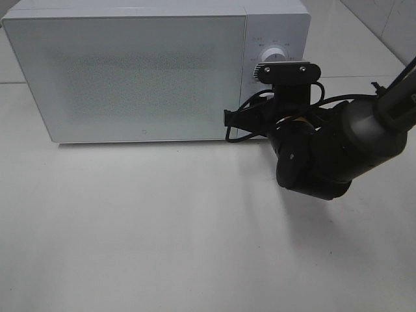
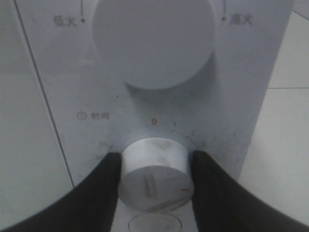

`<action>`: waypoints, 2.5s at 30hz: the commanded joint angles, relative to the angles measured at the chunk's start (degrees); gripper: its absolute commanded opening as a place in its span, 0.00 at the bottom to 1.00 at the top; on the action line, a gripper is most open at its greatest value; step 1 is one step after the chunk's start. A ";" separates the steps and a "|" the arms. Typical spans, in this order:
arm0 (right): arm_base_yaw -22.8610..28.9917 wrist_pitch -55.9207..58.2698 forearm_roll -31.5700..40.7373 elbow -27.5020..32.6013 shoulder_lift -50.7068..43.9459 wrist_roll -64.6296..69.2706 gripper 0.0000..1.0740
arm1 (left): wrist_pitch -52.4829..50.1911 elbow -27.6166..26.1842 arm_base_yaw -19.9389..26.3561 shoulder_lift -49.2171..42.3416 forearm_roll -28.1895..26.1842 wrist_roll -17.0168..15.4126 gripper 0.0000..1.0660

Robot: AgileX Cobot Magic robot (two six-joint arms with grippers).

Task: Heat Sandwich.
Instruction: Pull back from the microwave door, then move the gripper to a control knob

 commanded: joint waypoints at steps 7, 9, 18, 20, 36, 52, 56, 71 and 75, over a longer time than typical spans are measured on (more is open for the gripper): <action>0.00 -5.27 -0.40 -0.52 -0.34 8.94 0.10 | -0.74 -0.06 0.11 -0.92 -0.46 -0.06 0.93; 0.00 -5.56 -0.63 -0.52 -0.34 11.00 0.10 | -0.74 -0.06 0.11 -0.92 -0.46 -0.06 0.93; 0.00 -6.47 -4.70 -0.52 -0.34 38.90 0.10 | -0.74 -0.06 0.11 -0.92 -0.46 -0.06 0.93; 0.00 -6.59 -5.04 -0.52 -0.34 41.25 0.10 | -0.74 -0.06 0.11 -0.92 -0.46 -0.06 0.93; 0.00 -17.82 -9.28 -0.52 -0.29 78.84 0.10 | -0.74 -0.06 0.11 -0.92 -0.46 -0.06 0.93; 0.00 -18.39 -6.07 -0.52 -0.11 101.30 0.11 | -0.80 -0.06 0.11 -0.92 -0.46 -0.06 0.93; 0.00 -18.39 -6.13 -0.52 -0.11 101.76 0.11 | -0.80 -0.06 0.11 -0.92 -0.46 -0.06 0.93; 0.00 -18.16 -6.53 -0.52 -0.11 101.30 0.15 | -0.80 -0.06 0.11 -0.92 -0.46 -0.06 0.93; 0.00 -18.16 -6.59 -0.46 -0.11 99.24 0.21 | -0.80 -0.06 0.11 -0.92 -0.46 -0.06 0.93</action>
